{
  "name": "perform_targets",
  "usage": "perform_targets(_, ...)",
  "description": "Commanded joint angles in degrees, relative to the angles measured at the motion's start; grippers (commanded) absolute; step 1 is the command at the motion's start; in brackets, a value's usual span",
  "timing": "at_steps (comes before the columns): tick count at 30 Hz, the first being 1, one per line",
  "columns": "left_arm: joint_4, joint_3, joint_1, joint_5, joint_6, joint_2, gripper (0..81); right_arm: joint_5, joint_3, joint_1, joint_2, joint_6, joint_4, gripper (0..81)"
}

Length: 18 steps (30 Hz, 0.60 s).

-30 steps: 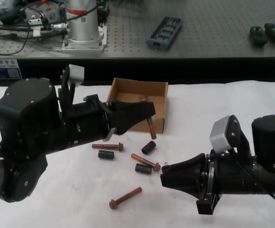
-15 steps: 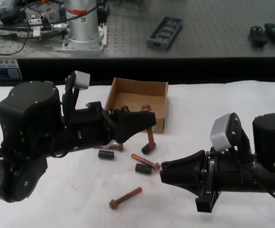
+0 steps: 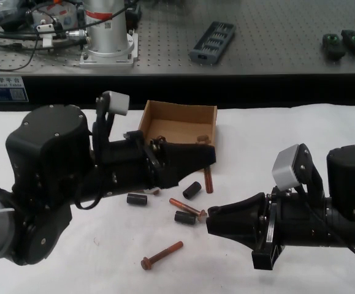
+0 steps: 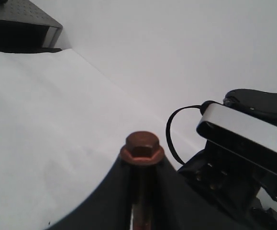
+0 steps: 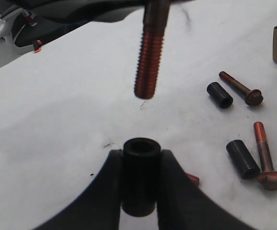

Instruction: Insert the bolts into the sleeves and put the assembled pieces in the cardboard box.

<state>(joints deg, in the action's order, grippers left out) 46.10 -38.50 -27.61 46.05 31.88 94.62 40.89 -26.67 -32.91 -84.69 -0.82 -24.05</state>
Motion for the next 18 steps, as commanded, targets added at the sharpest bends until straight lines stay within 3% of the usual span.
perform_targets(1,1.6,-0.7,-0.9,-0.6,-1.0,-0.1,0.6,0.9,-0.1,0.1,-0.1,0.0,-0.9,4.3)
perform_targets(18,1.6,-0.7,-0.9,-0.8,-2.3,-0.1,0.6,0.9,-0.2,0.1,-0.1,-3.2,-5.9,4.3)
